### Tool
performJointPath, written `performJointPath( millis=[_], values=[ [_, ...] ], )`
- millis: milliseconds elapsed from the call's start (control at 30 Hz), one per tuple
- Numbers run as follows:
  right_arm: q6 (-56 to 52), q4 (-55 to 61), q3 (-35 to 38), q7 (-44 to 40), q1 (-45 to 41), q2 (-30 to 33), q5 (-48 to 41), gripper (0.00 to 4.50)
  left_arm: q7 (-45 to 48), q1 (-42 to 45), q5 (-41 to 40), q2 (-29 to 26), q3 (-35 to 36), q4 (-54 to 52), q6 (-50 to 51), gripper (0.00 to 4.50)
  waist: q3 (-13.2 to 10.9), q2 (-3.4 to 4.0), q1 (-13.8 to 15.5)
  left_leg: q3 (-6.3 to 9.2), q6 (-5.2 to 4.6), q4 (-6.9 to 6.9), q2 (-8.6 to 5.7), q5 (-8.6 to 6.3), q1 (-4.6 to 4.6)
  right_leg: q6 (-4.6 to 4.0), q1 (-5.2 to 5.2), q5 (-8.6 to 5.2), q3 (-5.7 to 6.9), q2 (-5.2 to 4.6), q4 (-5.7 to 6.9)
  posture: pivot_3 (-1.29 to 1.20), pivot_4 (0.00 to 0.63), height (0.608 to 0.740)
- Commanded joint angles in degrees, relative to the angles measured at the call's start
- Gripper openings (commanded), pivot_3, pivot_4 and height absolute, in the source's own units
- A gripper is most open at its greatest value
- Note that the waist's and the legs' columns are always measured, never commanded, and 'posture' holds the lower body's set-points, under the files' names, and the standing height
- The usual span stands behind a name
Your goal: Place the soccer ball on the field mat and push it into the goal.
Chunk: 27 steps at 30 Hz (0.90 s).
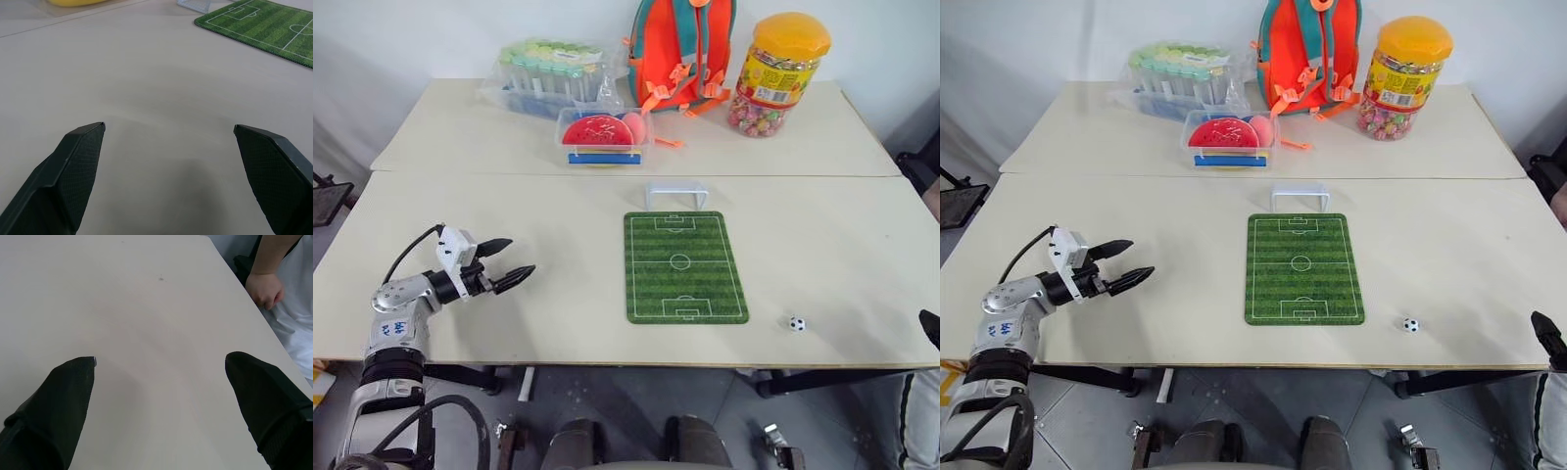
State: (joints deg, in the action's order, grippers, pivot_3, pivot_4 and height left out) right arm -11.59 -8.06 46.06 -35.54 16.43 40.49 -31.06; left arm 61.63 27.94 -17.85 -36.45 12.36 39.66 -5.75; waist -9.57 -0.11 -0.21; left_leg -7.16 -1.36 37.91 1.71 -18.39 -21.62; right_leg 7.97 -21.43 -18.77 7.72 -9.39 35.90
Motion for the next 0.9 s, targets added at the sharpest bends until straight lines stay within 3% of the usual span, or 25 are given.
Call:
performJointPath(
  millis=[33, 300, 500, 733, 833, 900],
  values=[
    [0.0, 2.2, 3.1, 0.6, 0.9, -0.7, -1.2, 4.46, 0.6, 0.9, 1.7, -0.8, -1.1, 0.5, -2.3, 4.50, 0.0, 0.00, 0.0, 0.00, 0.00, 0.00, 0.00, 0.00, 0.00, 0.00, 0.00, 0.00, 0.00, 0.00, 0.00, 0.00, 0.150, 0.740],
    [-3.5, 7.9, 3.7, 1.7, 2.6, -1.1, -2.2, 4.46, -1.1, 3.8, 1.1, -0.2, -1.0, -1.0, 1.6, 4.50, 0.0, -0.07, 0.1, 0.01, 0.00, 0.00, -0.01, 0.00, 0.00, 0.00, 0.00, 0.00, -0.01, 0.00, 0.00, 0.00, 0.150, 0.740],
    [-12.3, 21.4, 2.2, 2.0, 3.9, 1.0, -5.3, 4.46, 4.3, 4.3, -1.7, 1.0, -1.9, -5.1, 4.3, 4.50, 0.0, -0.07, 0.0, 0.00, 0.01, 0.00, 0.02, 0.00, 0.00, 0.00, -0.01, 0.00, -0.01, 0.02, 0.01, 0.00, 0.150, 0.740],
    [-17.1, 35.3, -6.4, -8.4, 7.6, 7.5, -5.8, 4.46, 16.4, 4.8, -7.3, 3.8, -1.8, -7.1, 3.5, 4.50, -0.1, -0.20, 0.2, 0.01, 0.00, 0.05, 0.00, -0.01, -0.03, 0.00, 0.00, 0.00, -0.01, 0.05, -0.01, 0.00, 0.150, 0.740],
    [-15.9, 34.2, -14.5, -15.4, 6.3, 12.3, -3.2, 4.46, 26.8, 4.0, -11.2, 4.9, -3.0, -8.7, 5.2, 4.50, -0.2, -0.35, 0.1, 0.02, 0.00, 0.07, -0.04, -0.01, -0.07, 0.00, -0.01, 0.00, 0.03, 0.07, -0.02, 0.00, 0.150, 0.740],
    [-14.4, 31.6, -18.0, -17.5, 4.7, 13.4, -1.1, 4.46, 29.0, 3.4, -10.8, 4.9, -3.8, -8.8, 4.8, 4.50, -0.2, -0.41, 0.2, 0.02, -0.02, 0.13, -0.06, -0.01, -0.11, 0.00, -0.01, 0.00, 0.03, 0.07, -0.04, 0.00, 0.150, 0.740]
  ],
)
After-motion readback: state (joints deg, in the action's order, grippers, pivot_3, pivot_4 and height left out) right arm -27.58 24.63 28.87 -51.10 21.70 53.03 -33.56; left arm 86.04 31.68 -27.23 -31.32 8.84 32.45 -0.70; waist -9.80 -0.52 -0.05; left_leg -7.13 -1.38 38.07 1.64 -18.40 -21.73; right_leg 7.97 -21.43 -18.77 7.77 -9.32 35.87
